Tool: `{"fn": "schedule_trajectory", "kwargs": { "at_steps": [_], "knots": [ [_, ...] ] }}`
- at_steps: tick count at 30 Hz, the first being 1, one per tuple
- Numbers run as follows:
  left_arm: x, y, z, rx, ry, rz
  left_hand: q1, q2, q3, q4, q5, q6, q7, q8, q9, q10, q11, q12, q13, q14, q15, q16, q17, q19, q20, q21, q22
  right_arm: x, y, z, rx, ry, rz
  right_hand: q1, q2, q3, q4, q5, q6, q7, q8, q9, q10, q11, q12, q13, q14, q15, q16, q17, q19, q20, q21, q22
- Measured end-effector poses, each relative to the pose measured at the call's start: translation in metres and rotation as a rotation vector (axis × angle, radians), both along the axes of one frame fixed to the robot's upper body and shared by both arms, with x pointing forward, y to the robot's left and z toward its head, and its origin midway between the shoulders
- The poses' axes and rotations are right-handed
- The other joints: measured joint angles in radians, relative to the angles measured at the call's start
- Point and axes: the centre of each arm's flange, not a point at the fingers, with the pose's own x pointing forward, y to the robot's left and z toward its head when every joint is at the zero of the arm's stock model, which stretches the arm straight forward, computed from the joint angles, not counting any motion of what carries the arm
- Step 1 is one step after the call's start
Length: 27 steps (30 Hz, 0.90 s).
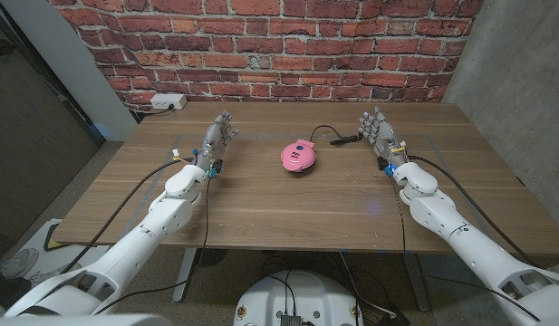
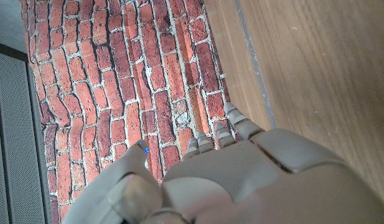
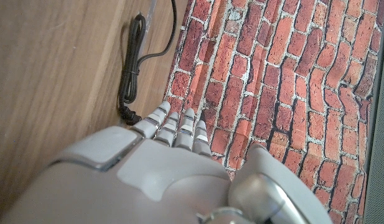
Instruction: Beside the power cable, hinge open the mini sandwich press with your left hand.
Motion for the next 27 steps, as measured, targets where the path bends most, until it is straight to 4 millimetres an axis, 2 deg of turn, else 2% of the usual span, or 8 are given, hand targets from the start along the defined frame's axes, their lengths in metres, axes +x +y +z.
{"fn": "schedule_trajectory", "kwargs": {
  "at_steps": [2, 6, 7, 11, 13, 17, 27],
  "knots": [
    [0.000, 0.000, 0.000, -0.001, 0.001, -0.002, 0.004, 0.004, 0.000, 0.000, 0.000, 0.007, -0.011, 0.007, 0.000, -0.009, 0.014, 0.000, 0.000, 0.012, 0.012, 0.000, 0.000, 0.004, 0.017, 0.006, 0.000, 0.000, 0.000, 0.000, 0.000, 0.001, -0.001, 0.001, 0.001, 0.000, 0.000, 0.000, 0.000, 0.000, 0.004, 0.000, 0.000, 0.000, 0.000, 0.000, 0.002, 0.002, 0.000, 0.000, 0.000, 0.000, 0.000, 0.000],
    [0.001, -0.001, 0.001, 0.001, 0.006, -0.008, 0.004, 0.004, 0.001, -0.001, 0.000, 0.024, -0.031, 0.012, 0.005, 0.013, 0.047, 0.013, 0.005, 0.040, 0.030, 0.008, 0.000, 0.011, 0.035, 0.007, 0.000, -0.001, -0.001, -0.001, -0.001, 0.003, -0.002, 0.001, 0.001, 0.000, 0.000, 0.000, 0.000, 0.000, 0.004, 0.000, 0.003, 0.003, 0.000, 0.000, 0.005, 0.005, 0.000, 0.000, 0.000, 0.000, 0.000, 0.000],
    [0.001, -0.001, 0.001, 0.001, 0.007, -0.009, 0.004, 0.004, 0.002, -0.009, 0.000, 0.032, -0.037, 0.018, 0.005, 0.024, 0.056, 0.015, 0.005, 0.051, 0.032, 0.008, 0.000, 0.013, 0.037, 0.007, 0.000, -0.001, -0.001, -0.001, -0.001, 0.003, -0.002, 0.001, 0.001, 0.000, 0.000, 0.000, 0.000, 0.000, 0.004, 0.000, 0.003, 0.003, 0.000, 0.000, 0.005, 0.005, 0.000, 0.000, 0.000, 0.000, 0.000, 0.000],
    [0.002, -0.002, 0.000, 0.008, 0.019, -0.025, 0.025, 0.001, 0.011, -0.023, -0.011, 0.129, -0.025, 0.049, 0.009, 0.099, 0.078, 0.037, 0.009, 0.103, 0.041, 0.015, 0.005, 0.033, 0.057, 0.015, 0.004, -0.001, -0.001, -0.001, -0.003, 0.004, -0.003, 0.001, 0.001, 0.000, 0.000, 0.000, 0.005, -0.005, 0.004, 0.000, 0.003, 0.003, 0.001, 0.000, 0.006, 0.013, 0.000, 0.000, 0.000, 0.000, 0.000, 0.000],
    [0.002, -0.003, -0.001, 0.011, 0.024, -0.034, 0.041, -0.001, 0.018, -0.029, -0.016, 0.155, -0.019, 0.051, 0.009, 0.130, 0.086, 0.044, 0.009, 0.124, 0.044, 0.016, 0.005, 0.043, 0.067, 0.017, 0.005, -0.002, -0.001, -0.001, -0.003, 0.004, -0.003, 0.001, 0.001, 0.000, 0.000, 0.000, 0.009, -0.002, 0.004, 0.000, 0.008, 0.008, 0.004, 0.000, 0.006, 0.013, 0.000, 0.000, 0.000, 0.000, 0.000, 0.000],
    [0.002, -0.005, 0.000, 0.016, 0.030, -0.055, 0.055, 0.000, 0.023, -0.035, -0.023, 0.172, -0.014, 0.051, 0.009, 0.170, 0.092, 0.051, 0.013, 0.156, 0.049, 0.022, 0.005, 0.050, 0.074, 0.020, 0.005, -0.002, -0.001, -0.002, -0.005, 0.006, -0.003, 0.001, 0.001, 0.000, 0.000, 0.000, 0.014, -0.007, 0.004, 0.000, 0.009, 0.009, 0.004, 0.000, 0.006, 0.013, 0.000, 0.000, 0.000, 0.000, 0.000, 0.000],
    [0.000, -0.011, 0.001, 0.029, 0.054, -0.108, 0.067, -0.007, 0.027, -0.039, -0.023, 0.177, -0.020, 0.051, 0.009, 0.178, 0.094, 0.053, 0.014, 0.176, 0.050, 0.022, 0.005, 0.053, 0.076, 0.024, 0.005, -0.005, 0.001, -0.001, -0.010, 0.005, -0.001, 0.009, 0.004, 0.011, -0.006, 0.000, 0.014, -0.007, 0.008, 0.000, 0.009, 0.009, 0.004, 0.000, 0.014, 0.022, 0.004, 0.000, -0.004, 0.004, 0.000, 0.000]
  ]
}}
